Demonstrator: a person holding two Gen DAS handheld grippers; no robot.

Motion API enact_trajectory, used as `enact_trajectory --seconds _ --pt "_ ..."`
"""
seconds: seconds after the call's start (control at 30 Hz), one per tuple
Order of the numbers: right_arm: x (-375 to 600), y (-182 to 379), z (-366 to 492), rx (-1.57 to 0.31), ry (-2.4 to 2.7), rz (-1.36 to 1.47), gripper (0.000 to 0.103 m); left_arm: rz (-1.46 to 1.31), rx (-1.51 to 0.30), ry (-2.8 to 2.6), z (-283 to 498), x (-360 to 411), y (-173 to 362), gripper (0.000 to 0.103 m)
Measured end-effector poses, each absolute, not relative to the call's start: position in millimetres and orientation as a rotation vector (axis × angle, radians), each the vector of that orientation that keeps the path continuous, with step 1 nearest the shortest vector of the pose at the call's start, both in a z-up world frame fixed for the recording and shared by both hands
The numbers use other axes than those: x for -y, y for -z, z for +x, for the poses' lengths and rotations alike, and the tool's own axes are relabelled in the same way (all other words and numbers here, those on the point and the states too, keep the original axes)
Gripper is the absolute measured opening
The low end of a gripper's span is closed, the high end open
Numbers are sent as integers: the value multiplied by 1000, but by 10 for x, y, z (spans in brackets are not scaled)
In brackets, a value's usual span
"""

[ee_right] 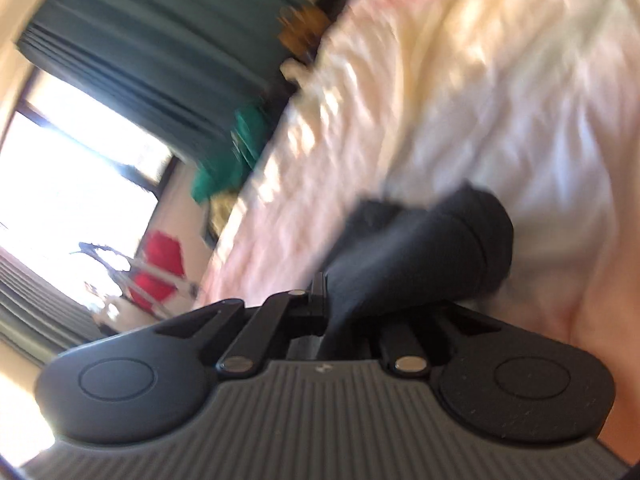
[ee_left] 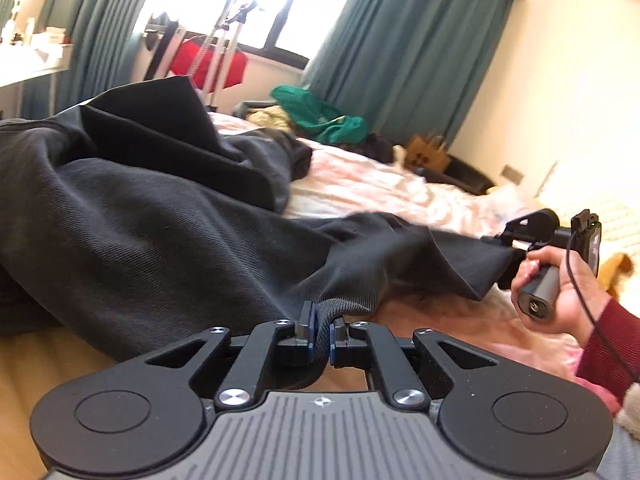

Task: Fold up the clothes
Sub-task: 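Lay the held hem down and open the left tool, then grasp the knit cuff with the left tool while the right tool holds the leg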

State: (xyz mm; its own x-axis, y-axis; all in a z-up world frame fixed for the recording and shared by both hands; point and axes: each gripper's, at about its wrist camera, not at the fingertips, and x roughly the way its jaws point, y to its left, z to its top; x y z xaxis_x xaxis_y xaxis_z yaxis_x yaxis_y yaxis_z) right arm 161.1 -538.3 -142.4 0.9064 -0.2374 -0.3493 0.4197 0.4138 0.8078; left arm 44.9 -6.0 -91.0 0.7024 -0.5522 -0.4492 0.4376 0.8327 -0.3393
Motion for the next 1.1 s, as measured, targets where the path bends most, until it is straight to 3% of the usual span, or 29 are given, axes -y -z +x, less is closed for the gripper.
enact_trajectory --seconds 0.1,0.27,0.37,0.5,0.63,0.77,1.1 --pt "5551 1342 1508 -97 460 983 5 -209 -545 580 444 92 886 7" --pt "5775 1872 1614 -338 593 947 5 -207 -575 583 468 120 905 12" --pt "5786 1962 1610 -363 589 955 5 -202 -592 576 445 115 888 16" --pt "5714 1899 1618 -374 590 919 6 -232 -614 545 314 -23 769 51" --pt "5729 1872 1568 -385 575 934 6 -348 -708 530 222 -350 613 73" --pt "5683 1785 1561 -396 567 876 6 -576 -729 407 148 -897 574 79" --pt "5668 1735 1544 -394 557 847 6 -1129 -743 27 365 -1698 1193 79"
